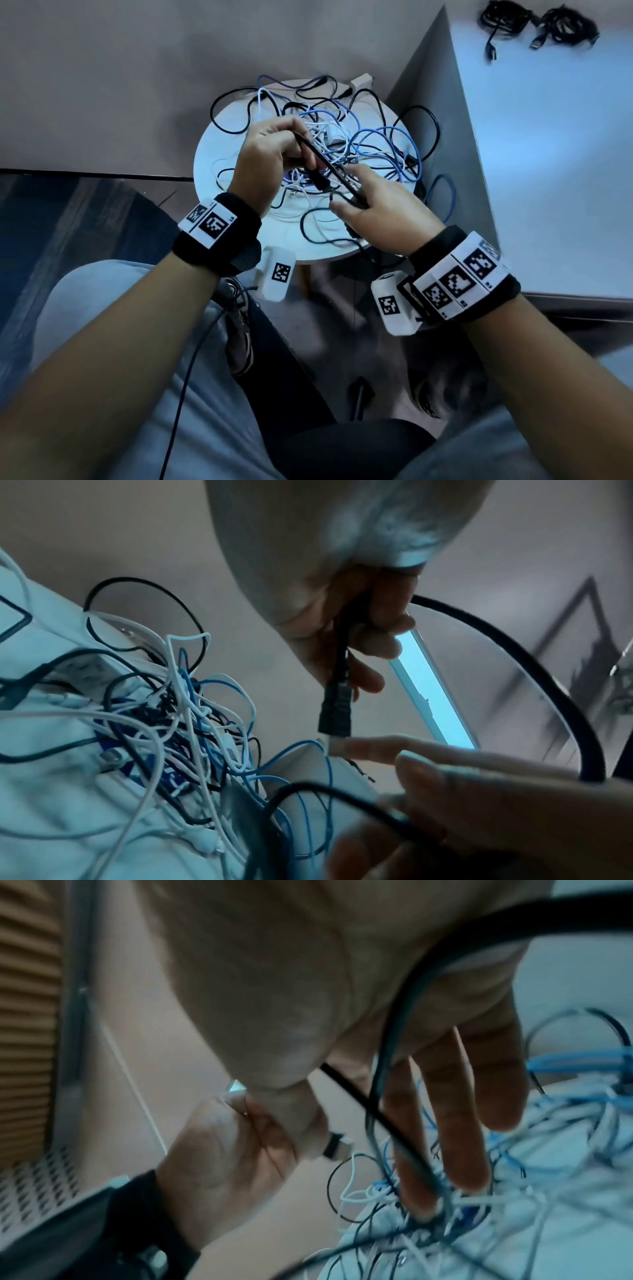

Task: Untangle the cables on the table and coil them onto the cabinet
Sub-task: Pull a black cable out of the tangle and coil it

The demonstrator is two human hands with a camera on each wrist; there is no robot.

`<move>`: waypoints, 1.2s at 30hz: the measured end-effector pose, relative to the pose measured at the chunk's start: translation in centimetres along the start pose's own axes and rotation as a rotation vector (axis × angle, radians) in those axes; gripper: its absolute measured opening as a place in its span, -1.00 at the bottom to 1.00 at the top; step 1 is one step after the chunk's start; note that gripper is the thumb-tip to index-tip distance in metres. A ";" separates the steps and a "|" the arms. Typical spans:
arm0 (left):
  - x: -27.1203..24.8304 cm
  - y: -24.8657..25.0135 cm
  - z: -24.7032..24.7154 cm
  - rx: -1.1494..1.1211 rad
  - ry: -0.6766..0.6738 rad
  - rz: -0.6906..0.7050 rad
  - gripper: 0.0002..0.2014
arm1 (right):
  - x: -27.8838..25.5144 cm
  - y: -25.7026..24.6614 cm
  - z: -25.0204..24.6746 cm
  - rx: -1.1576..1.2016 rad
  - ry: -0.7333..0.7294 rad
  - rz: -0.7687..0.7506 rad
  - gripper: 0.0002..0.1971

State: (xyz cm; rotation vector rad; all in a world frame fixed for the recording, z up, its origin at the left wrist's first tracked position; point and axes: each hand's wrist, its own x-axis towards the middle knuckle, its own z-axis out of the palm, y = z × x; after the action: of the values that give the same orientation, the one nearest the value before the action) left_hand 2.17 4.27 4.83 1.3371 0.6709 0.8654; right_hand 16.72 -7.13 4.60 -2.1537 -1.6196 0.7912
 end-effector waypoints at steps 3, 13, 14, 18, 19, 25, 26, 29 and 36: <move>-0.4 0.6 0.1 -0.059 -0.058 -0.078 -0.80 | -0.5 -0.1 -0.7 -0.070 -0.040 -0.125 -0.37; -0.8 -0.1 0.6 -0.141 -0.087 -0.143 -0.71 | 1.1 0.3 -0.1 0.756 0.296 -0.027 -0.80; -0.9 -0.1 0.7 -0.127 -0.098 -0.140 -0.65 | 1.2 0.2 0.0 0.849 0.281 -0.007 -0.80; -1.2 -0.2 1.0 -0.081 -0.238 -0.126 -0.53 | 1.1 -0.2 0.3 1.159 0.219 0.133 -0.75; -1.4 -0.1 1.2 -0.085 -0.282 -0.133 -0.53 | 1.2 -0.2 0.3 1.196 0.199 0.173 -0.74; -2.5 0.2 1.9 -0.211 -0.468 -0.187 -0.53 | 1.5 0.2 1.5 1.058 0.112 0.200 -0.76; -2.6 0.4 2.0 -0.223 -0.463 -0.200 -0.50 | 1.5 0.2 1.7 1.011 0.107 0.188 -0.72; -2.7 0.7 2.3 -0.273 -0.424 -0.218 -0.48 | 1.4 0.0 2.4 0.848 0.110 0.141 -0.65; -1.8 0.3 1.8 -0.238 -0.118 -0.119 -0.55 | 0.6 -1.0 2.7 0.409 -0.007 -0.075 -0.78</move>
State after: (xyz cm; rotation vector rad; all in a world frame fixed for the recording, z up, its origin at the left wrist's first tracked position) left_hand 2.67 1.84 5.23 1.1136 0.5314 0.7397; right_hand 14.42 -6.48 2.87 -1.7945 -1.3873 1.0069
